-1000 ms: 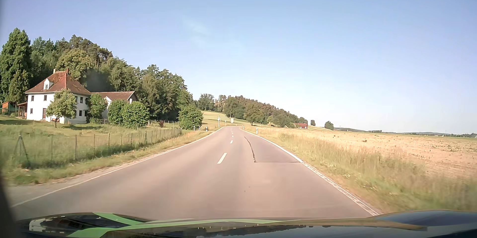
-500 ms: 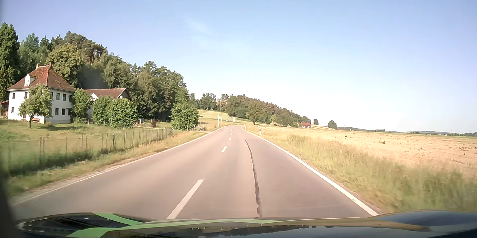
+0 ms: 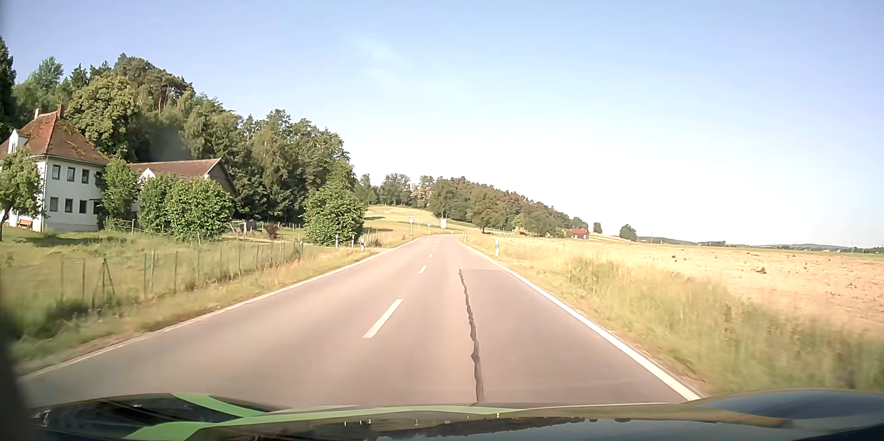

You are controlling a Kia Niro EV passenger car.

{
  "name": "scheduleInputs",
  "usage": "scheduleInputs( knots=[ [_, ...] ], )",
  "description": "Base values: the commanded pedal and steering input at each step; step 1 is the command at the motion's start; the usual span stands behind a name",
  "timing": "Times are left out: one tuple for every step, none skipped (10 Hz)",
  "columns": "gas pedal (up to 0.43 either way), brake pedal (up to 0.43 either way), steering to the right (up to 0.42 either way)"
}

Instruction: Follow the waypoints while adhering to traffic rules and regulations

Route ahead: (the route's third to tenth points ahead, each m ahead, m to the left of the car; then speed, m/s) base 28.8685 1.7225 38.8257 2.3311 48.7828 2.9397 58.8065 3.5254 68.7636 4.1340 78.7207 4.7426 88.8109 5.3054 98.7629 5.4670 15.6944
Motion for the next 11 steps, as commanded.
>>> scheduleInputs(
  knots=[
    [0.358, 0.0, -0.02],
    [0.37, 0.0, -0.02],
    [0.37, 0.0, -0.02],
    [0.37, 0.0, -0.02],
    [0.339, 0.0, -0.018],
    [0.319, 0.0, -0.016],
    [0.319, 0.0, -0.013],
    [0.319, 0.0, -0.009],
    [0.319, 0.0, -0.009],
    [0.331, 0.0, -0.009],
    [0.331, 0.0, -0.006]
  ],
)
